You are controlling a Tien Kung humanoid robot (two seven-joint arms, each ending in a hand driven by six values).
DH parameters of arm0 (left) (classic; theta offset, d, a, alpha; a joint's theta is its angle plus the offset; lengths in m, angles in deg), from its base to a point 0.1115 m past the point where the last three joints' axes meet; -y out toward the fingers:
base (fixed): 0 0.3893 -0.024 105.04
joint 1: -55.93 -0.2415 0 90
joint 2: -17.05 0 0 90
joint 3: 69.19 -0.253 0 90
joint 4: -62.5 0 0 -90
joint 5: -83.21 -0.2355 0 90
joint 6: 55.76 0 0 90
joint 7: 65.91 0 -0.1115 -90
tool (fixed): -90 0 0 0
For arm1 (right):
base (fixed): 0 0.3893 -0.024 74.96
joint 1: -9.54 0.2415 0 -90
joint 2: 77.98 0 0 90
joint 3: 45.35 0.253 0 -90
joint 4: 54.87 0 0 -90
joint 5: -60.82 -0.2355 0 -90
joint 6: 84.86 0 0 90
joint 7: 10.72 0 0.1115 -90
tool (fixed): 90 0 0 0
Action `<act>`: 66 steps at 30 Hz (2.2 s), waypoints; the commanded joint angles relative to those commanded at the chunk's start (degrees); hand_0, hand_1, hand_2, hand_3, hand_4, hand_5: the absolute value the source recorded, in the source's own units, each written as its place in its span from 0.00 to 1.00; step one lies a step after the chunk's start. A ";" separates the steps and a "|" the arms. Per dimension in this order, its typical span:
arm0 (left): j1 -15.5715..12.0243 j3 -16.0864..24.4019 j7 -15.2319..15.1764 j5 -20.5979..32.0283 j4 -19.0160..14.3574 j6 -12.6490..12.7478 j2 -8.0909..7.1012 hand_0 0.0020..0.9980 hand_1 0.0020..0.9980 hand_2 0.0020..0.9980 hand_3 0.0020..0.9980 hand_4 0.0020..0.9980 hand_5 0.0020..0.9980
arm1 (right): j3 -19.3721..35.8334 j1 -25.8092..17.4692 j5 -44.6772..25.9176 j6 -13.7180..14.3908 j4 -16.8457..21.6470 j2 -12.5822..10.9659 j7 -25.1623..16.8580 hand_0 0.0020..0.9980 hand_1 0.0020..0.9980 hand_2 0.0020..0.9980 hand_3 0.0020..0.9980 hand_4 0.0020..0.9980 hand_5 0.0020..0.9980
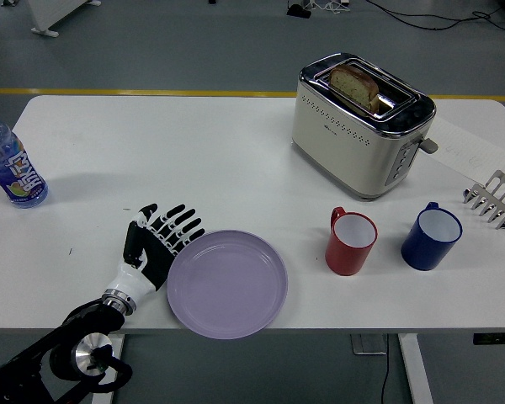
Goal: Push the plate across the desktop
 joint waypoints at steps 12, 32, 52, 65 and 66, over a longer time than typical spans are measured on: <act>0.98 -1.61 0.02 0.27 -0.06 0.05 -0.18 0.67 0.70 0.67 0.58 0.50 1.00 | 0.20 0.09 0.29 -0.10 -0.04 0.00 -0.11 0.58 0.55 0.62 0.63 0.15 0.65; -1.67 9.41 0.15 -1.89 0.45 1.04 1.46 0.68 0.70 0.66 0.58 0.50 1.00 | 0.24 0.24 0.43 -0.19 -0.03 0.00 -0.06 0.58 0.55 0.62 0.63 0.15 0.64; -10.37 33.89 1.66 -6.49 -2.19 0.44 -0.54 0.67 0.69 0.66 0.58 0.50 1.00 | 0.43 -0.47 0.46 -0.04 -0.02 0.00 -0.12 0.58 0.55 0.62 0.63 0.15 0.64; -11.09 47.25 6.75 -10.19 -1.68 -1.13 0.26 0.68 0.70 0.67 0.59 0.51 1.00 | 0.51 -0.66 0.62 -0.02 0.04 0.00 0.19 0.58 0.55 0.62 0.63 0.15 0.64; -10.89 47.93 7.19 -9.96 -1.47 -1.29 0.21 0.68 0.70 0.67 0.59 0.51 1.00 | 0.40 -0.59 0.44 0.01 0.03 0.00 0.14 0.58 0.55 0.62 0.63 0.15 0.64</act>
